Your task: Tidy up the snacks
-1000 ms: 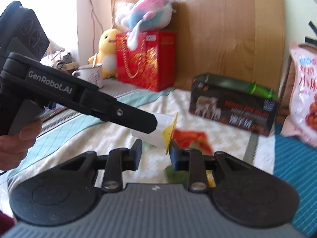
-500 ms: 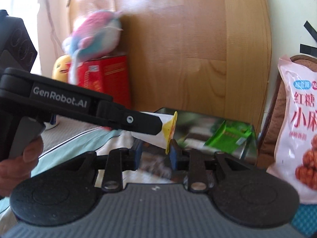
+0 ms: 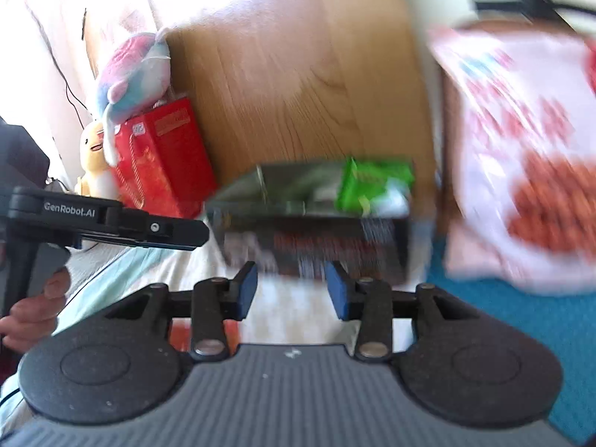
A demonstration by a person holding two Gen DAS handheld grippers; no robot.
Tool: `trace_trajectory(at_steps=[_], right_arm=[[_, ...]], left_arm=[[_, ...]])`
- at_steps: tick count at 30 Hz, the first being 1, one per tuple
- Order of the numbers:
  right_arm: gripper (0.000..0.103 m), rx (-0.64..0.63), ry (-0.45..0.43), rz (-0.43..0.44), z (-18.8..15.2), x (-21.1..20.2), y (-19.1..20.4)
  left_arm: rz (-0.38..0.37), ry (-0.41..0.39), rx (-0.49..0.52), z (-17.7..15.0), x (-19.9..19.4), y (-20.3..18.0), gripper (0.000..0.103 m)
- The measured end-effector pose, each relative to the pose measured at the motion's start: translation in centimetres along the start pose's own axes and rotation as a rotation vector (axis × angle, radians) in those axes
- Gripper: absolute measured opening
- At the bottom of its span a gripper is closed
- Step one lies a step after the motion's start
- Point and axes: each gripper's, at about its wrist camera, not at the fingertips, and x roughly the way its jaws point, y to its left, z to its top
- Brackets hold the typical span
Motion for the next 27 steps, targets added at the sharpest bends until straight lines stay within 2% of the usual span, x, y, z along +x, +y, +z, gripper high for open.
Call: trace_trajectory(at_steps=[3, 7, 12, 13, 15, 18, 23, 27], right_arm=[[0.046, 0.084, 0.043, -0.012, -3.2, -2.4, -1.0], [0.047, 0.149, 0.04, 0.017, -6.5, -5.0, -0.3], [0.047, 0.042, 0.076, 0.036, -7.9, -4.2, 2.6], [0.048, 0.001, 0.094, 0.018, -8.1, -3.7, 3.3], [0.048, -0.092, 0.083, -0.025, -8.5, -2.9, 4.5], [0.046, -0.15, 0.063, -0.065, -8.1, -2.2, 6.1], [0.046, -0.191, 0.002, 0.009, -7.6, -2.9, 8.7], [0.046, -0.248, 0.042, 0.1, -8.3, -2.1, 11.6]], left_arm=[[-0.056, 0.087, 0.026, -2.0, 1.9, -2.0, 0.046], [-0.084, 0.158, 0.066, -3.9, 3.9, -4.4, 0.046], [-0.072, 0.189, 0.088, -5.7, 4.7, -5.7, 0.044], [-0.068, 0.188, 0.086, -6.1, 4.6, -5.7, 0.043], [-0.06, 0.182, 0.08, -6.5, 4.3, -5.7, 0.033], [-0.043, 0.139, 0.07, -6.6, 2.6, -5.4, 0.033], [-0.021, 0.041, 0.067, -7.2, -2.3, -4.4, 0.033], [0.054, 0.011, 0.056, -9.4, -5.7, -2.7, 0.033]])
